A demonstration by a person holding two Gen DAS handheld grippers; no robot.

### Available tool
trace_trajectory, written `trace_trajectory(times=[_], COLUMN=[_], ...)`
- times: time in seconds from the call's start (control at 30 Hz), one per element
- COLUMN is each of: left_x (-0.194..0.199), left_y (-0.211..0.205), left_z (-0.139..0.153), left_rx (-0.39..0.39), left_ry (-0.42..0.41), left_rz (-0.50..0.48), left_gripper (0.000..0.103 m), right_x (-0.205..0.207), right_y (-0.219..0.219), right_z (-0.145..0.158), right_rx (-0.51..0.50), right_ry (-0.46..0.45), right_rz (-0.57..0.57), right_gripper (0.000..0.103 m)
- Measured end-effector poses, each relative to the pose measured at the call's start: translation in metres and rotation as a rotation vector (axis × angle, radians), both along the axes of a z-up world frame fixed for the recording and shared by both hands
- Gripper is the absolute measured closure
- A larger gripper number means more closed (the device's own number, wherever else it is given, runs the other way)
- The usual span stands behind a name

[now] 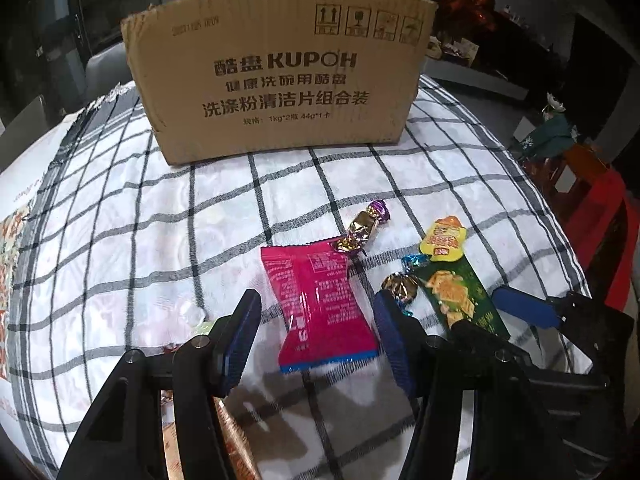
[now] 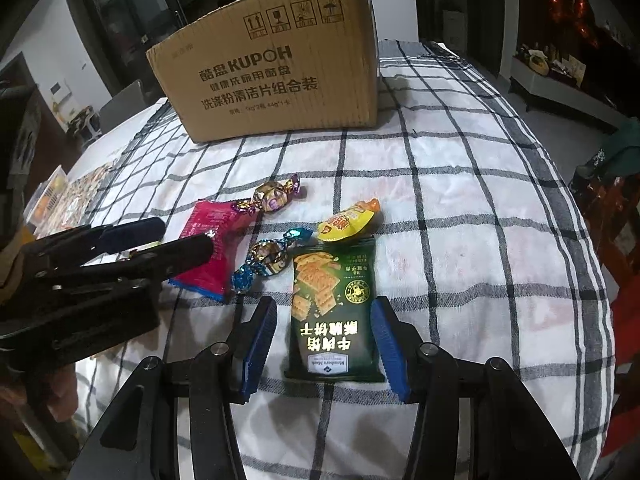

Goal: Organize snacks
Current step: 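Lower both tools back to the remaining snacks on the cloth, then grasp the pink packet with the left tool while the right tool grasps the green cracker packet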

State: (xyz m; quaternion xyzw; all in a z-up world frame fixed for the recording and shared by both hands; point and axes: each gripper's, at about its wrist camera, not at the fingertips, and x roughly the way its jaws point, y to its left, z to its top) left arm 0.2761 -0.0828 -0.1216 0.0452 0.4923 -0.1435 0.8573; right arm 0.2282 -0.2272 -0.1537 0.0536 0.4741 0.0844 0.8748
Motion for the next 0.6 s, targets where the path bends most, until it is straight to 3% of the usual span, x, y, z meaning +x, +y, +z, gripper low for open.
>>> trace_trajectory(times=[0.47,0.6], left_x=[0.019,0.018], left_y=[-0.007,-0.008], left_z=[-0.020,-0.022], left_rx=[0.015,0.020], left_ry=[0.040,0.036], left_rz=[0.030,0.031], left_gripper=[0.046,0.054], right_x=[0.008,0.009], right_y=[0.009,0.006], right_z=[-0.004,-0.004], right_rx=[-0.059,-0.052], right_ry=[-0.010,-0.009], right_rz=[0.024,0.012], right_gripper=[0.053,0.064])
